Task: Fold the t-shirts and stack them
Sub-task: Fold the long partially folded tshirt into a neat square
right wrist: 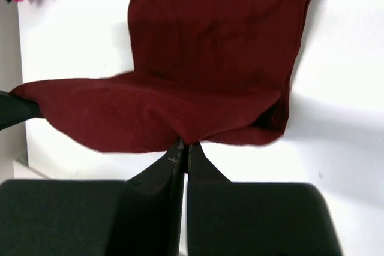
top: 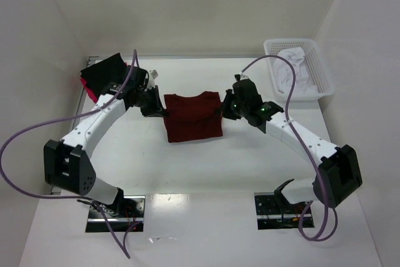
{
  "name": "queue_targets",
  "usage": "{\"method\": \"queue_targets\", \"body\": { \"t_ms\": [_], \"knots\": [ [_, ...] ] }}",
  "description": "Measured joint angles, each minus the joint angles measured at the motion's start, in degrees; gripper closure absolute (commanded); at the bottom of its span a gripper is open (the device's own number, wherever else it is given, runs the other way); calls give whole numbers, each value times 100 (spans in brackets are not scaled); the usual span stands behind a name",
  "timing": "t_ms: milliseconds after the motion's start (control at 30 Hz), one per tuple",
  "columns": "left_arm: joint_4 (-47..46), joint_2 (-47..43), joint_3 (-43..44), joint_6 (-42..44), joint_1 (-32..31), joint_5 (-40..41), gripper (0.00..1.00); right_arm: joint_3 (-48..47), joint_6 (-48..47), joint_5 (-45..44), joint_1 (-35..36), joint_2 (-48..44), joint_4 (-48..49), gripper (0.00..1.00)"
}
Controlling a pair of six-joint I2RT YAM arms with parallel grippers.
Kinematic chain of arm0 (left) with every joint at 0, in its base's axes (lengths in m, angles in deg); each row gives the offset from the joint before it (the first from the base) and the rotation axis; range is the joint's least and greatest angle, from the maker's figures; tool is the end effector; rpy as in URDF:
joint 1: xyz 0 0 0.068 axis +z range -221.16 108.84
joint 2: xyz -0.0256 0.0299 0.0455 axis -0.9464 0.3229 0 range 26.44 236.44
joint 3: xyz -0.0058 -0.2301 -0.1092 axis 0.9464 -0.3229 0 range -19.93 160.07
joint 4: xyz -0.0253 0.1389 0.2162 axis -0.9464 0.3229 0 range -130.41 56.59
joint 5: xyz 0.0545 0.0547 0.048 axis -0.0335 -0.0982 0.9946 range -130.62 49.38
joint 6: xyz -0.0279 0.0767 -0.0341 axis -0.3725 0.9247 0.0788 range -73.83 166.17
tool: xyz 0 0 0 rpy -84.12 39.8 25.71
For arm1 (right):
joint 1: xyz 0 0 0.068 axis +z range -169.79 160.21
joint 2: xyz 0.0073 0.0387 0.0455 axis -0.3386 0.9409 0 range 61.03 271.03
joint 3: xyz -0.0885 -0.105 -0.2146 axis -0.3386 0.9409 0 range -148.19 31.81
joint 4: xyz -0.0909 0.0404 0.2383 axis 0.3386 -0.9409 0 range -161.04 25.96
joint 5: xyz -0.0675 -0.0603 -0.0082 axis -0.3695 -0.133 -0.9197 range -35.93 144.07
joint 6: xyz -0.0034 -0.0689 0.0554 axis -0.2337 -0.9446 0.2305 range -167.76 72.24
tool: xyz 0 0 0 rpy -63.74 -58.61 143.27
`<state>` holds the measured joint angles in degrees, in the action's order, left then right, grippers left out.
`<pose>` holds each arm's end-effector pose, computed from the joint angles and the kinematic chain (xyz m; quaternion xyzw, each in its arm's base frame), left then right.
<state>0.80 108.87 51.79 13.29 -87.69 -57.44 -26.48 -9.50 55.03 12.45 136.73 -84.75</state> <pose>0.3082 -0.1153 0.2532 -0.0857 0.9324 -0.2604 0.2354 0.2766 0.1761 0.2419 0.0435 0.8982 0.2586 0.3528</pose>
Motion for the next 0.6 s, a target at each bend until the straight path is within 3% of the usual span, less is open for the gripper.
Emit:
{"method": "queue_targets", "body": {
  "t_ms": [233, 367, 400, 467, 533, 567, 600],
  "knots": [
    [-224, 1417, 986, 414, 500, -381, 100, -526, -207, 131, -405, 1000, 500, 91],
    [-389, 2126, 1323, 558, 662, -564, 88, -969, -332, 218, -605, 1717, 682, 87],
    [-413, 2281, 1382, 584, 717, -608, 79, -1081, -359, 246, -638, 1890, 724, 84],
    [-447, 2596, 1527, 639, 840, -658, 52, -1289, -425, 272, -682, 2204, 791, 74],
    [-497, 2895, 1716, 700, 973, -677, 33, -1479, -510, 269, -713, 2471, 869, 70],
    [-531, 3016, 1814, 722, 1032, -680, 25, -1543, -544, 257, -725, 2567, 926, 64],
    [-571, 3122, 1915, 732, 1086, -678, 17, -1587, -570, 241, -739, 2648, 996, 51]
  ]
}}
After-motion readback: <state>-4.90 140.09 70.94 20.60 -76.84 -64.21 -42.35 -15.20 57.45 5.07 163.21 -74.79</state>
